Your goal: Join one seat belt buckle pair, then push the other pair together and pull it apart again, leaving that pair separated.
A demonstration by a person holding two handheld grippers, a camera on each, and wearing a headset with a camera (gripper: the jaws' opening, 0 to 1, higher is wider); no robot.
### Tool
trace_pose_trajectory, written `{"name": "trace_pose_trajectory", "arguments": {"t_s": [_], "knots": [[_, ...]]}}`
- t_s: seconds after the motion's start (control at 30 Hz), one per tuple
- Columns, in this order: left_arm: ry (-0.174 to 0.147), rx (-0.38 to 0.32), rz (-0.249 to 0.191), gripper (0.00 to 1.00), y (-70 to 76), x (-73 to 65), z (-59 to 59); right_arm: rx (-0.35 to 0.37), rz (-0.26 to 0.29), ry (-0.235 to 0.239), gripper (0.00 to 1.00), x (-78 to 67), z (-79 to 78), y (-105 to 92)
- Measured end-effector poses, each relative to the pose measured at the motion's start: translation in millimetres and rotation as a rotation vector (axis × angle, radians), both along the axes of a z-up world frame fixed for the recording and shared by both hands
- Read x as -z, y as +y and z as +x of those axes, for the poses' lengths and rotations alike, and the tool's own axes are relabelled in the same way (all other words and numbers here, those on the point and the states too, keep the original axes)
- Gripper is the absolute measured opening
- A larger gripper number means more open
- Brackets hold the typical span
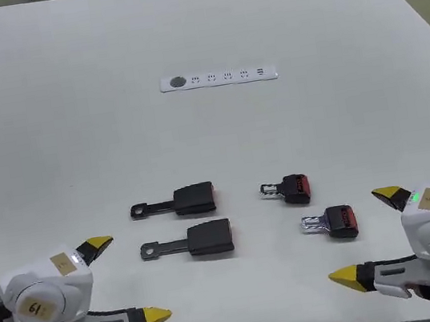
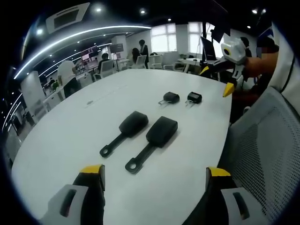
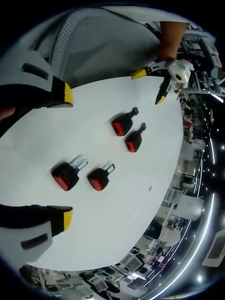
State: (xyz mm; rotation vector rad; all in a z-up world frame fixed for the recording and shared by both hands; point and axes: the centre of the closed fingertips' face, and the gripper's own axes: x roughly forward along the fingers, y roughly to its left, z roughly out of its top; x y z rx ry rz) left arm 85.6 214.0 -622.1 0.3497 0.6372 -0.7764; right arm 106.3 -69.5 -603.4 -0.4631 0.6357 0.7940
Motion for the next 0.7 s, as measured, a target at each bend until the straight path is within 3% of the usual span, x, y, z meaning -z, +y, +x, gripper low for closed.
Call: {"name": "trace_pose_trajectory", "arguments": {"t_s": [0.23,0.4,0.7], "knots": [[0.003,0.014,-0.004,0.89,-2.6,-0.2,-1.4,-0.008,-0.022,0.006,0.85,1.4,-3.1,-4.8],[-0.027,0.033,-0.004,0.85,-4.2,-4.0,0.2,-0.020,-0.039,0.002,0.83,2.1,-3.7,-6.9],[-0.018,0.039,0.017,0.82,-1.8,-0.2,1.9,-0.051,-0.040,0.001,0.76,2.7,-3.5,-3.1]]}}
